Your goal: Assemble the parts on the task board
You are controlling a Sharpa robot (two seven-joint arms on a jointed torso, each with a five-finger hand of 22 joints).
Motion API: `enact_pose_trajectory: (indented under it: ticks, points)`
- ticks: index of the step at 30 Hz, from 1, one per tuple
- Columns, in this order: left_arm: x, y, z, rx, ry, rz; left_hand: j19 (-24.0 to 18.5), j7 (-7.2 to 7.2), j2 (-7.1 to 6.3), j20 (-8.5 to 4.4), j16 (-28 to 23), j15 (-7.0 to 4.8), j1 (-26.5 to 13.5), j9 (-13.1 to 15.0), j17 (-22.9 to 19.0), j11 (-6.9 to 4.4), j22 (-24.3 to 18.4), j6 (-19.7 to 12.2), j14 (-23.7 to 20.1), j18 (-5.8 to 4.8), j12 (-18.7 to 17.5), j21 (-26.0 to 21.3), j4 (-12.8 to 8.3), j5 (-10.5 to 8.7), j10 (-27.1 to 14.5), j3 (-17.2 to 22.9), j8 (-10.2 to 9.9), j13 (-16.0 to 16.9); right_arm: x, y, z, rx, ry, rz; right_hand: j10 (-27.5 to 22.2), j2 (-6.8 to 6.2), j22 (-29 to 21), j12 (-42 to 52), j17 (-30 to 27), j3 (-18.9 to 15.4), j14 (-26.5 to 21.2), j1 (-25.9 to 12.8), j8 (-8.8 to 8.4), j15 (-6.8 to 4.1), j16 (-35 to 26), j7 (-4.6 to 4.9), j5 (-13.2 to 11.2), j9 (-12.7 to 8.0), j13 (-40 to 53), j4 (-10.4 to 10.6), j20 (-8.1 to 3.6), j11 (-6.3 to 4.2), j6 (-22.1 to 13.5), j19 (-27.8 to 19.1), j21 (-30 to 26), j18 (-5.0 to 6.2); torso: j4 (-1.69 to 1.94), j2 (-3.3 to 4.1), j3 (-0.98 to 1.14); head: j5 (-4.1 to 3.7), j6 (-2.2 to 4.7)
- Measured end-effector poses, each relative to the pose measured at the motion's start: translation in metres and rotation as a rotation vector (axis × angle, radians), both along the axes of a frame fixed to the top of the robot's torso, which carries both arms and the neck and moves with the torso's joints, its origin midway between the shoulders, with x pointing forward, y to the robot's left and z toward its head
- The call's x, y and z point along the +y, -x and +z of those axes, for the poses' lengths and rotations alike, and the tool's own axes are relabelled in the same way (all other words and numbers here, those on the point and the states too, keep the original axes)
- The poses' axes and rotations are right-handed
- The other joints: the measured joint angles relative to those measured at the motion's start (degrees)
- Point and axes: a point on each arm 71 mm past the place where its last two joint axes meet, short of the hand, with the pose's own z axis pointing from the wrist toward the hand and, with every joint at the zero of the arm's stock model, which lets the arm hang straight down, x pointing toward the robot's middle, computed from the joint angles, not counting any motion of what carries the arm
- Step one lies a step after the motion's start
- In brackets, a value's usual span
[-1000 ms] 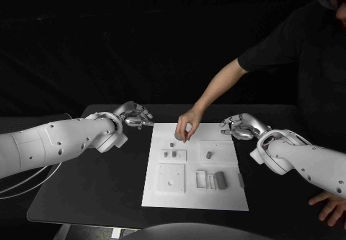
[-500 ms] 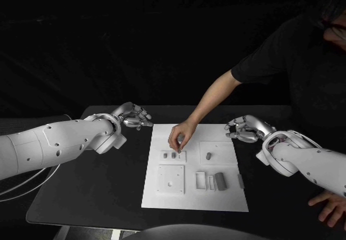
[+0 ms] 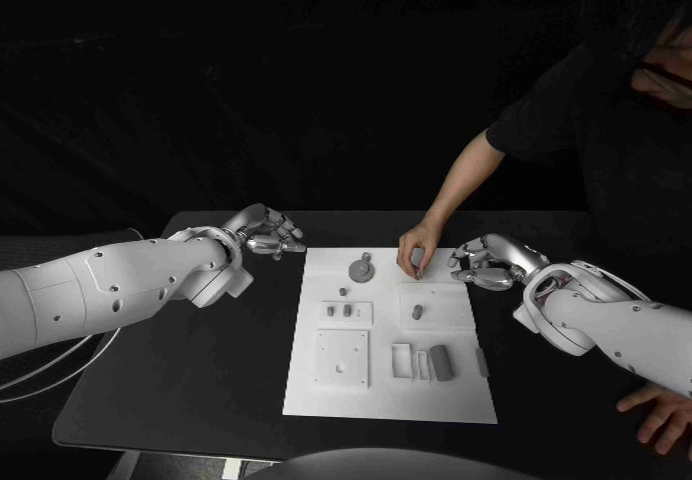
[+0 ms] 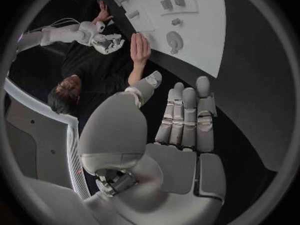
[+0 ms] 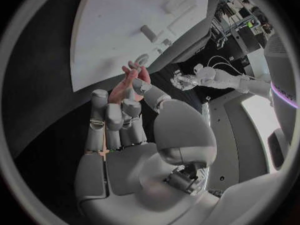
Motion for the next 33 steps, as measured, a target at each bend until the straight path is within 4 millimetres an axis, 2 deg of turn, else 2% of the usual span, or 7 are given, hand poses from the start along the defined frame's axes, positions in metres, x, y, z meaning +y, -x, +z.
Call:
enact_pose_trajectory:
  ticks: [7, 33]
  points:
    - [0.0002, -0.0001, 0.0000, 0.000, 0.000, 0.001, 0.22, -0.05, 0.00, -0.05, 0.00, 0.00, 0.00, 0.00, -0.02, 0.00, 0.00, 0.04, 0.00, 0.00, -0.08, -0.09, 0.00, 0.00, 0.00, 0.00, 0.23, -0.05, -0.0003, 0.0014, 0.0013, -0.011, -0.003, 0.000, 0.00, 0.16, -0.01, 0.00, 0.00, 0.00, 0.00, 0.16, 0.00, 0.00, 0.00, -0.01, 0.00, 0.02, 0.00, 0.00, 0.00, 0.00, 0.00, 0.00, 0.00, 0.05, 0.00, 0.00, 0.02, 0.08, -0.18]
    - [-0.0007, -0.0001, -0.0001, 0.001, 0.001, -0.001, 0.30, -0.27, 0.00, -0.11, 0.00, -0.09, 0.00, -0.02, -0.03, -0.02, 0.00, 0.09, 0.30, 0.00, -0.26, -0.22, -0.16, 0.00, -0.03, -0.16, 0.22, -0.09, 0.0011, 0.0051, 0.0033, -0.017, -0.016, 0.005, 0.20, 0.16, -0.02, 0.00, -0.02, -0.15, 0.19, 0.15, 0.00, -0.13, 0.00, 0.08, 0.00, 0.04, -0.05, -0.15, 0.02, -0.20, 0.29, 0.00, 0.00, 0.11, -0.04, -0.01, 0.04, -0.39, -0.04]
